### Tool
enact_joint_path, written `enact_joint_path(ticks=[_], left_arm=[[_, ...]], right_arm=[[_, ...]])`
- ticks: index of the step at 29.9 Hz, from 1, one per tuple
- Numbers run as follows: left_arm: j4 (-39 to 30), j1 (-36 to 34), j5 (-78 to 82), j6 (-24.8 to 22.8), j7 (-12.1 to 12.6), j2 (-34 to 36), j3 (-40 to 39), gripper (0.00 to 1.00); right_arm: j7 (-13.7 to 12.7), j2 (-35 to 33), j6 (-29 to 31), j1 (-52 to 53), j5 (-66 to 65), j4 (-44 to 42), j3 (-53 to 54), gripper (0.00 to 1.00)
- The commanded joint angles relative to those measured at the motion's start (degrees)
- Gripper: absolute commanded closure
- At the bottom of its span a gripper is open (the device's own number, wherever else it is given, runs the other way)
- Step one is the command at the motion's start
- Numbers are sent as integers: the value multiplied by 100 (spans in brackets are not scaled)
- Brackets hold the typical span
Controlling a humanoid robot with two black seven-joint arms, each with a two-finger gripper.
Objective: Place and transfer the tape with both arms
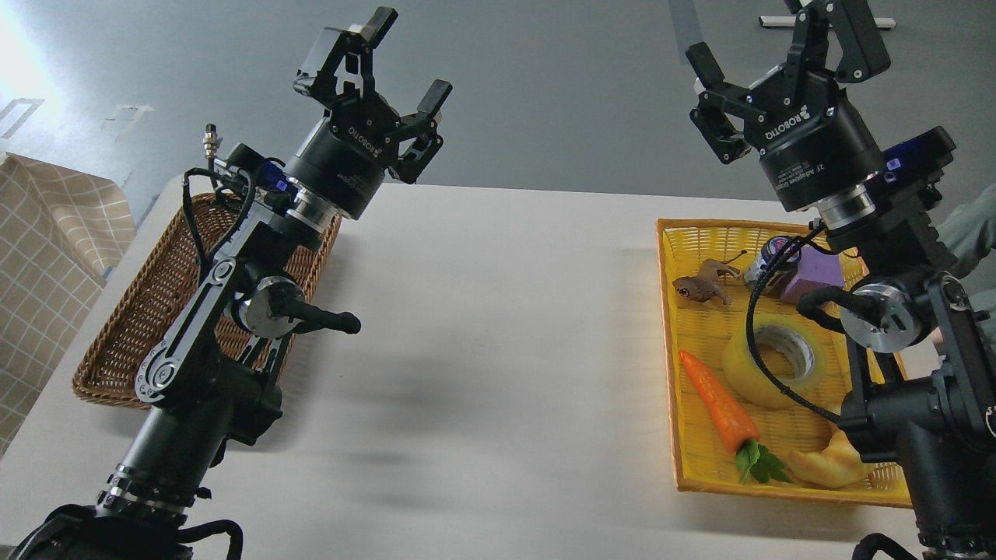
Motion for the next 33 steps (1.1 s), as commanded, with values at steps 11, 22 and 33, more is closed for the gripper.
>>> enact_joint_path(ticks=[11,22,33], left_arm=[[0,-10,0,1,-4,-11,-5,2],[0,-2,0,1,-4,-28,-5,2],[-9,-19,0,1,-4,-37,-5,2]], right_arm=[[0,0,1,-9,0,17,0,0],[0,0,1,-9,0,26,8,0],[0,9,1,-9,0,26,26,0]])
